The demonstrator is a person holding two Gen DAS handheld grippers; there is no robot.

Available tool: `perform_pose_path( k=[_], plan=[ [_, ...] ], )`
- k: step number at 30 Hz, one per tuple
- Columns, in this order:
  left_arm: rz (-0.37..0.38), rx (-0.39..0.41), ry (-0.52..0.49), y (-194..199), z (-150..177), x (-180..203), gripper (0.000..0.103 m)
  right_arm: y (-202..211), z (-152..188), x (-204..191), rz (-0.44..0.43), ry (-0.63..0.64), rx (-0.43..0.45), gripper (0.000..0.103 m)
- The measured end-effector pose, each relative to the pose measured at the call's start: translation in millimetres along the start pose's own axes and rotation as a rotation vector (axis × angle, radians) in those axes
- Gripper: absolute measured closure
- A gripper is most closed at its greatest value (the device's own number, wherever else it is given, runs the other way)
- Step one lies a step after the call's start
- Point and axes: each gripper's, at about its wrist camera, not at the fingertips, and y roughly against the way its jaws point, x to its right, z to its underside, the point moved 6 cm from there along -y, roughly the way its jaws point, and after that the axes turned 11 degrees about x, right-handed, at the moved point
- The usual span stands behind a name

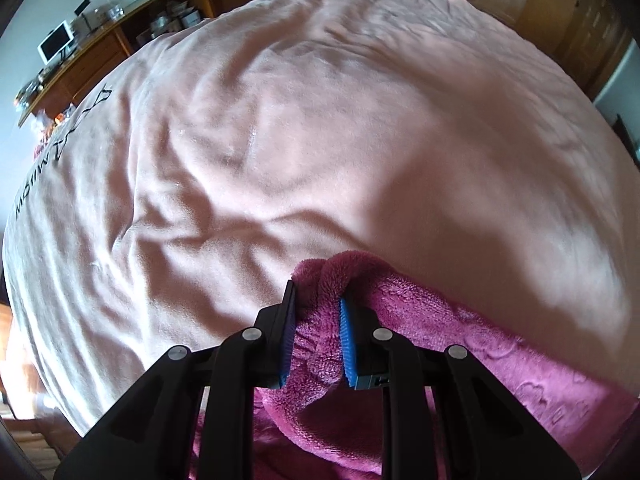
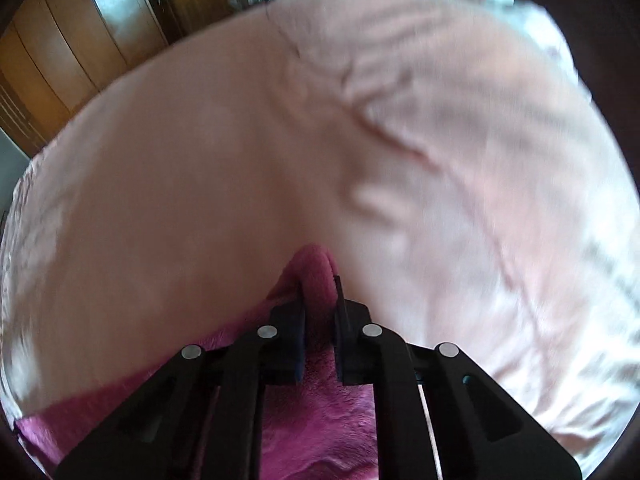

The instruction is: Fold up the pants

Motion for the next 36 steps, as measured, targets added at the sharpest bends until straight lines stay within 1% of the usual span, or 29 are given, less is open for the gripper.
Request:
perform_pose_path(
  k=[1, 3, 4, 6, 7, 8, 9, 10, 11, 12, 13, 14, 15, 16, 17, 18, 19, 20, 22, 23, 25, 28, 30, 32, 34, 35, 36],
  plan=[
    [-0.001, 0.004, 0.005, 0.3, -1.1, 1.0, 0.084, 3.4, -13.7, -3.5, 0.006, -0.011, 0.040, 0.094],
    [0.007, 0.014, 0.036, -0.2, -4.6, 0.6, 0.084, 2.0, -25.4, -5.2, 0.033, -0.024, 0.076, 0.095],
    [0.011, 0.011, 0.052, -2.1, -5.8, -0.7, 0.084, -1.2, -27.4, 0.0, 0.061, -0.039, 0.083, 0.095],
    [0.011, -0.005, 0.100, -11.6, -6.5, -5.8, 0.084, -7.7, -14.7, 10.7, 0.124, -0.056, 0.061, 0.097],
    [-0.008, -0.011, 0.112, -16.5, -6.5, -8.6, 0.084, -16.5, -8.4, 18.5, 0.200, -0.020, 0.046, 0.103],
    [-0.020, -0.016, 0.127, -21.0, -6.6, -11.6, 0.084, -21.9, -3.2, 27.3, 0.266, 0.017, 0.046, 0.103],
    [-0.014, -0.027, 0.154, -27.2, -6.2, -13.6, 0.084, -23.9, 1.7, 34.3, 0.295, 0.027, 0.043, 0.103],
    [-0.012, -0.035, 0.154, -31.1, -4.9, -12.5, 0.083, -28.1, 8.6, 44.0, 0.316, 0.024, 0.024, 0.103],
    [-0.017, -0.056, 0.117, -37.6, -2.0, -7.1, 0.083, -27.8, 13.7, 47.0, 0.315, 0.025, 0.011, 0.103],
    [-0.029, -0.066, 0.077, -40.4, 0.0, -3.3, 0.079, -21.2, 18.1, 43.6, 0.311, 0.047, 0.017, 0.103],
    [-0.041, -0.066, 0.025, -41.3, 1.2, 1.9, 0.071, -11.9, 21.3, 37.5, 0.309, 0.087, 0.037, 0.102],
    [-0.057, -0.061, -0.040, -39.1, 2.4, 8.2, 0.064, -0.8, 24.9, 25.4, 0.296, 0.146, 0.062, 0.099],
    [-0.055, -0.049, -0.066, -35.6, 2.8, 11.4, 0.048, 12.5, 32.6, 9.1, 0.270, 0.208, 0.083, 0.094],
    [-0.044, -0.035, -0.081, -30.7, 3.0, 14.4, 0.036, 26.3, 45.5, -7.2, 0.246, 0.248, 0.098, 0.078],
    [-0.029, -0.021, -0.088, -24.7, 3.3, 16.6, 0.035, 37.8, 55.7, -23.4, 0.209, 0.278, 0.107, 0.053],
    [-0.020, -0.014, -0.092, -19.8, 4.8, 17.0, 0.035, 53.4, 72.7, -47.8, 0.133, 0.314, 0.107, 0.043],
    [-0.014, -0.008, -0.095, -13.9, 6.2, 17.9, 0.035, 69.4, 91.0, -66.0, 0.083, 0.338, 0.105, 0.033],
    [-0.014, -0.001, -0.100, -7.4, 8.3, 18.4, 0.035, 81.7, 112.5, -91.3, 0.012, 0.374, 0.089, 0.032],
    [-0.007, 0.015, -0.115, 5.4, 13.4, 20.8, 0.035, 98.5, 147.7, -130.4, -0.088, 0.438, 0.043, 0.032],
    [-0.006, 0.026, -0.133, 12.7, 16.7, 22.7, 0.035, 108.3, 173.5, -158.8, -0.161, 0.464, 0.009, 0.032],
    [-0.009, 0.044, -0.168, 24.3, 22.5, 23.8, 0.034, 119.9, 208.1, -197.3, -0.261, 0.517, -0.051, 0.032],
    [-0.015, 0.072, -0.214, 41.1, 32.4, 22.6, 0.033, 143.6, 257.7, -262.6, -0.398, 0.610, -0.087, 0.032],
    [-0.002, 0.087, -0.229, 50.5, 38.4, 20.0, 0.033, 146.5, 283.5, -298.7, -0.448, 0.686, -0.107, 0.032],
    [0.010, 0.090, -0.238, 55.1, 46.7, 15.2, 0.033, 141.9, 300.2, -324.0, -0.471, 0.722, -0.133, 0.032],
    [0.028, 0.075, -0.244, 55.6, 56.1, 10.2, 0.033, 120.5, 309.8, -346.0, -0.438, 0.778, -0.122, 0.032],
    [0.034, 0.066, -0.247, 55.3, 61.7, 7.6, 0.033, 105.2, 305.5, -355.3, -0.415, 0.787, -0.103, 0.031],
    [0.036, 0.049, -0.251, 53.5, 70.8, 2.2, 0.033, 99.4, 305.1, -364.0, -0.407, 0.783, -0.096, 0.030]
  ],
)
